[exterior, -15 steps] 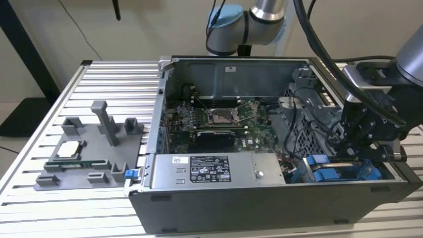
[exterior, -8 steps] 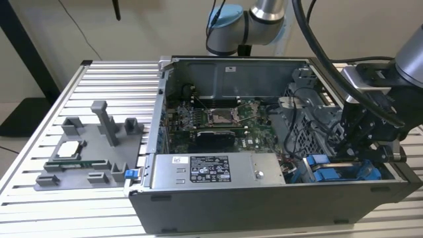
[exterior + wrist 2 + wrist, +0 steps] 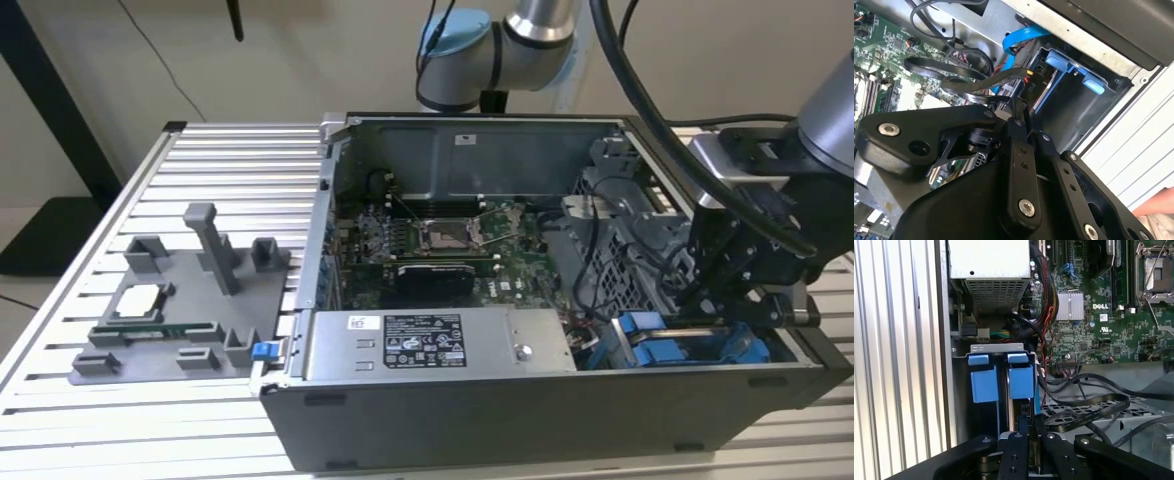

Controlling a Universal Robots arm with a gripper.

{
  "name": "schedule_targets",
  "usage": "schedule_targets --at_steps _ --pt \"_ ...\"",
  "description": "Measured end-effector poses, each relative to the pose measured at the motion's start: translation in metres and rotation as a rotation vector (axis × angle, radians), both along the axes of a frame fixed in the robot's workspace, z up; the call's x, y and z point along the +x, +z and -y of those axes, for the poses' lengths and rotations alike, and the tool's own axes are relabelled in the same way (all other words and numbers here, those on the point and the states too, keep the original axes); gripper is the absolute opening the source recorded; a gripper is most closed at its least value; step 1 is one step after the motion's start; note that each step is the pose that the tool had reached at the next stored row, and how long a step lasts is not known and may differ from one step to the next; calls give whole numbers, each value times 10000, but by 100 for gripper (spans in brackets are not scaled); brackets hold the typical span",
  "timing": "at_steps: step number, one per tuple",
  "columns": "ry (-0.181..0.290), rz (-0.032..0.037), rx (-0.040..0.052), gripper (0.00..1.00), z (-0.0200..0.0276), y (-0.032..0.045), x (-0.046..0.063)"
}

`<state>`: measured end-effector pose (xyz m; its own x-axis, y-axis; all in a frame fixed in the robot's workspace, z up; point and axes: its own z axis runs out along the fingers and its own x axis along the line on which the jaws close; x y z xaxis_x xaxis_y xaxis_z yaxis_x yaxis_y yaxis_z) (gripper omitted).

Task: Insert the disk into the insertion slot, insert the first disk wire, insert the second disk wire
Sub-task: 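Insert the second disk wire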

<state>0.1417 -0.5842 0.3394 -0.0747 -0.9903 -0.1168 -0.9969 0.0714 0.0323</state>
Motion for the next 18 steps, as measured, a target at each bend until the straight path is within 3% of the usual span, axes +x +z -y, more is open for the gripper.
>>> schedule_targets --at_steps 11,18 --pt "2 3 35 0 -4 -2 1" --pt "0 10 30 0 -3 -49 0"
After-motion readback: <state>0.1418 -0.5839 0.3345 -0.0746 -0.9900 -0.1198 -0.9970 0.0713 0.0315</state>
